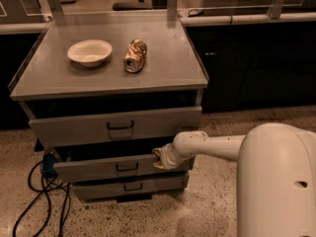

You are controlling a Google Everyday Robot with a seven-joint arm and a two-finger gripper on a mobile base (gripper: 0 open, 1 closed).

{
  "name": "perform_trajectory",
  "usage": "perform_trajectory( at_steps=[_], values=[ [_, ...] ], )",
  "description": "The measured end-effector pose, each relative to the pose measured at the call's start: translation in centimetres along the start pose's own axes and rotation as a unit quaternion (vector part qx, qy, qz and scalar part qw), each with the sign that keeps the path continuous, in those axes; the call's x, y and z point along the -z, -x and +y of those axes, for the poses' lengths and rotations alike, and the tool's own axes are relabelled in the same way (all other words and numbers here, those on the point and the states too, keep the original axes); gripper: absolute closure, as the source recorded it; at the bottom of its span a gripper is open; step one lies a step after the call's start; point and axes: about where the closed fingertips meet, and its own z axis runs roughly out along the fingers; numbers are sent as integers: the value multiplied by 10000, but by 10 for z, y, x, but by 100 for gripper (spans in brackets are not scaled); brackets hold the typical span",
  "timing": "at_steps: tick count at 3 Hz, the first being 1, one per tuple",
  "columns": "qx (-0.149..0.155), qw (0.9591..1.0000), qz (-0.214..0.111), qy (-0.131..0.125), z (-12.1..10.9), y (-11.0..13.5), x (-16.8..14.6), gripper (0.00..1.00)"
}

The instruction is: Open middle drawer

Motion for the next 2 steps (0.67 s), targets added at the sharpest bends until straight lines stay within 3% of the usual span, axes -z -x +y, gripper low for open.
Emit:
perform_trajectory(
  at_steps=[1, 2],
  values=[
    [0, 10000, 0, 0, -2, 3, 6, 100],
    [-27, 10000, 29, 43, 14, 3, 9, 100]
  ],
)
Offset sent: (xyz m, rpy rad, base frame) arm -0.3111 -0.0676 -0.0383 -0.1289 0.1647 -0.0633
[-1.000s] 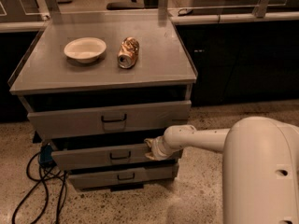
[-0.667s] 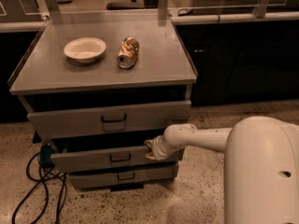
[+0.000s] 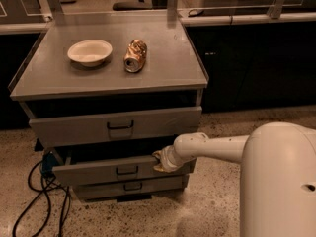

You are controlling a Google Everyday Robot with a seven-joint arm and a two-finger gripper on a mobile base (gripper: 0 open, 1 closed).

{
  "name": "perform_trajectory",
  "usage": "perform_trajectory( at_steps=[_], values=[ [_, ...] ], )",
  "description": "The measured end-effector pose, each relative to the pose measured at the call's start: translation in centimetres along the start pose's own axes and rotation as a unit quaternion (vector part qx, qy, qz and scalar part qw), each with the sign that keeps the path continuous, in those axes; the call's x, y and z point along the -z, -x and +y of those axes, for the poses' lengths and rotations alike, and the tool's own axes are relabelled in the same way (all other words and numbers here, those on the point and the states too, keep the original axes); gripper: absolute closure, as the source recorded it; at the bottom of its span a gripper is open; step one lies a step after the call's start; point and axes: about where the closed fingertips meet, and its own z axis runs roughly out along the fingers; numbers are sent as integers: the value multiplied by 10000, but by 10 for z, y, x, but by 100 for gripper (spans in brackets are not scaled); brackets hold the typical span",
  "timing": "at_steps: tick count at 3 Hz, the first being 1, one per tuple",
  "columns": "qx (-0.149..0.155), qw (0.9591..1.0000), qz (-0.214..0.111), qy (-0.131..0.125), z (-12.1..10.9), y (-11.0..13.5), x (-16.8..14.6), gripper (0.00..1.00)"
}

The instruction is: Open middle drawer

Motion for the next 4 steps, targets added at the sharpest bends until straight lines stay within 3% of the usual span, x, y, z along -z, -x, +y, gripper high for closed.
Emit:
perform_trajectory(
  at_steps=[1, 2, 3, 4],
  values=[
    [0, 10000, 0, 0, -2, 1, 3, 100],
    [-65, 10000, 72, 19, 24, 3, 8, 100],
    [189, 9984, 424, -322, 21, 5, 36, 100],
    [189, 9984, 424, -322, 23, 5, 36, 100]
  ],
)
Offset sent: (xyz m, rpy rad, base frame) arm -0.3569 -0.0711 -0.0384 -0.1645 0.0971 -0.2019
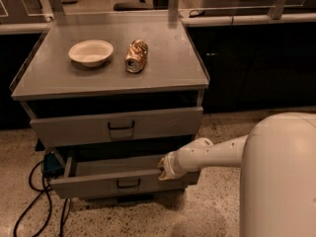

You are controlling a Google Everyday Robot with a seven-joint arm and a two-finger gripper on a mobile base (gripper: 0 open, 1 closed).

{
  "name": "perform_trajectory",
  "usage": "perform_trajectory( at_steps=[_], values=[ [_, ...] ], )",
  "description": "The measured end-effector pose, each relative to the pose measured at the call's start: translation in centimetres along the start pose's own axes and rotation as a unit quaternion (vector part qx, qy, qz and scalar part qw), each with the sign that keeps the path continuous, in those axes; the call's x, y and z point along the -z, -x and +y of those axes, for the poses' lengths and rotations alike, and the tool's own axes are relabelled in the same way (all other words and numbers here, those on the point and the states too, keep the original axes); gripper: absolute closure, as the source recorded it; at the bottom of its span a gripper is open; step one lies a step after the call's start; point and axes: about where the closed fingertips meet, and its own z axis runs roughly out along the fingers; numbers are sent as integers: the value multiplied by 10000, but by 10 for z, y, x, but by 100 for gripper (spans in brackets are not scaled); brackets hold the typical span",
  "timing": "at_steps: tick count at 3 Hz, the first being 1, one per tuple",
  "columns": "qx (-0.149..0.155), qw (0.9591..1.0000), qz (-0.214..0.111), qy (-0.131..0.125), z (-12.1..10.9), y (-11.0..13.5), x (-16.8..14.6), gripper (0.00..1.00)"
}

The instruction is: Open middle drawer

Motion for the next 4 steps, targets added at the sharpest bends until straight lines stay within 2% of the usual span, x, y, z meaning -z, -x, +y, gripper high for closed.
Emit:
perform_trajectory(
  at_steps=[1, 4],
  values=[
    [-88, 9999, 20, 51, 30, -1, 5, 100],
    [-306, 9995, -36, -91, 47, 3, 18, 100]
  ],
)
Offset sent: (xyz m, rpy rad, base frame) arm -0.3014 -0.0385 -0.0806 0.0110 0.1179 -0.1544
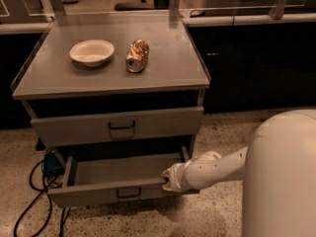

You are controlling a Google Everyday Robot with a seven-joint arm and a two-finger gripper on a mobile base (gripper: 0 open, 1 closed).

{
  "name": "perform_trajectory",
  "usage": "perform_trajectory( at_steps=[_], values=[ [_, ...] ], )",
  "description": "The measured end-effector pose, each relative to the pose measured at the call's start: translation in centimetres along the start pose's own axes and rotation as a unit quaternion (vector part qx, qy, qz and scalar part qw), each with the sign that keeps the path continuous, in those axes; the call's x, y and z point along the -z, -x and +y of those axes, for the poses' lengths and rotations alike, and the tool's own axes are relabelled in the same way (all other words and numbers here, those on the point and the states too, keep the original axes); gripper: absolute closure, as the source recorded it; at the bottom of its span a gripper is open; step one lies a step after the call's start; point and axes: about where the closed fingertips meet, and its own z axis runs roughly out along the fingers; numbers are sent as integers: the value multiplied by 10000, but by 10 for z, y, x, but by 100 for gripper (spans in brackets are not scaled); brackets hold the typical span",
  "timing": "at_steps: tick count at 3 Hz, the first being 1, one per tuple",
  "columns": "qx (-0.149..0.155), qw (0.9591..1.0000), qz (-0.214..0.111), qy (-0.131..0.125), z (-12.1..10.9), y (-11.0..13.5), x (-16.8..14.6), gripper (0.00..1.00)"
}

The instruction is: Open middle drawer

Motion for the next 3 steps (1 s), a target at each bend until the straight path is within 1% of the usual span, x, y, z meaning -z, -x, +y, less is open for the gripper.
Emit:
perform_trajectory(
  at_steps=[1, 2, 3],
  values=[
    [-113, 9999, -105, 10, 29, -3, 4, 100],
    [-113, 9999, -105, 10, 28, -2, 6, 100],
    [-239, 9994, -239, 33, 65, -5, 10, 100]
  ],
)
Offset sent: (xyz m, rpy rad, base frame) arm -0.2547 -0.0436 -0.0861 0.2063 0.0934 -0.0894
